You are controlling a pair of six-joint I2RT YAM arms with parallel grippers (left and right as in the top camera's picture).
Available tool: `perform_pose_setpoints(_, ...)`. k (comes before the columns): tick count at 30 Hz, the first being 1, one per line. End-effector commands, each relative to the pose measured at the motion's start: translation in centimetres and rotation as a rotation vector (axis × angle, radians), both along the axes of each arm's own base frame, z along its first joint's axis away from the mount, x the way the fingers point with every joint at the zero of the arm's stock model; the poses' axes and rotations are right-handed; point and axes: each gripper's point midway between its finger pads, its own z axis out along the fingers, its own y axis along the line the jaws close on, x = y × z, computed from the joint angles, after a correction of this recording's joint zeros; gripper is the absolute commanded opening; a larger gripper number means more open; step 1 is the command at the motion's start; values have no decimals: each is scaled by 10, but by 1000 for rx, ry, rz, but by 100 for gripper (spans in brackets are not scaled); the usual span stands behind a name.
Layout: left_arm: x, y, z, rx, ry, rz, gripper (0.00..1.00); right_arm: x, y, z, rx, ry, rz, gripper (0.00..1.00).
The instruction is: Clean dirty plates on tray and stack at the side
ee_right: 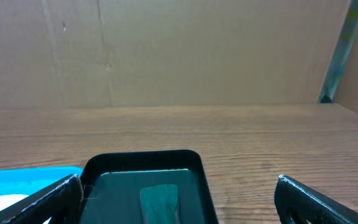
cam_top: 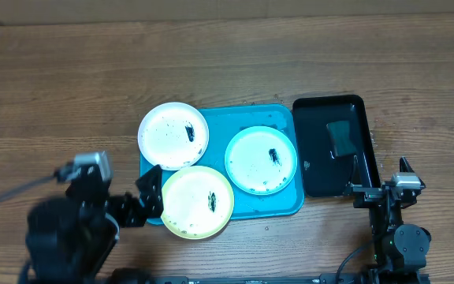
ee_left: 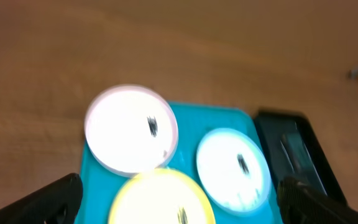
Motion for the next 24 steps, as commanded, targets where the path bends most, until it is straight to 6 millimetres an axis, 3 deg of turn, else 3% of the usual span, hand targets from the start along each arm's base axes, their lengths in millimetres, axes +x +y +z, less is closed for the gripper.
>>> perform_pose_setpoints(1,10,-17,5,-51,108,-77,100,0,-1,-2,-4,-2,-4,100)
perform_pose_setpoints(5,24,-20,-19,-62,261,-85,100,0,-1,-2,-4,-2,-4,100)
perform_pose_setpoints(15,39,-49,-47,-115,413,-199,100,0,0,-2,-4,-3,-4,100)
perform_pose_setpoints(18,42,-58,-50,-108,421,-235,100,0,18,1,22,-16,103,100)
perform_pose_setpoints(20,43,-69,-49,-100,411,-276,88,-4,44,2,46,-15,256,100)
perform_pose_setpoints(22,43,-79,-47,-92,396,-314,65,-11,68,7,44,-32,401,100)
perform_pose_setpoints(24,43,-92,-45,-80,375,-359,23,-18,83,8,64,-30,497,100)
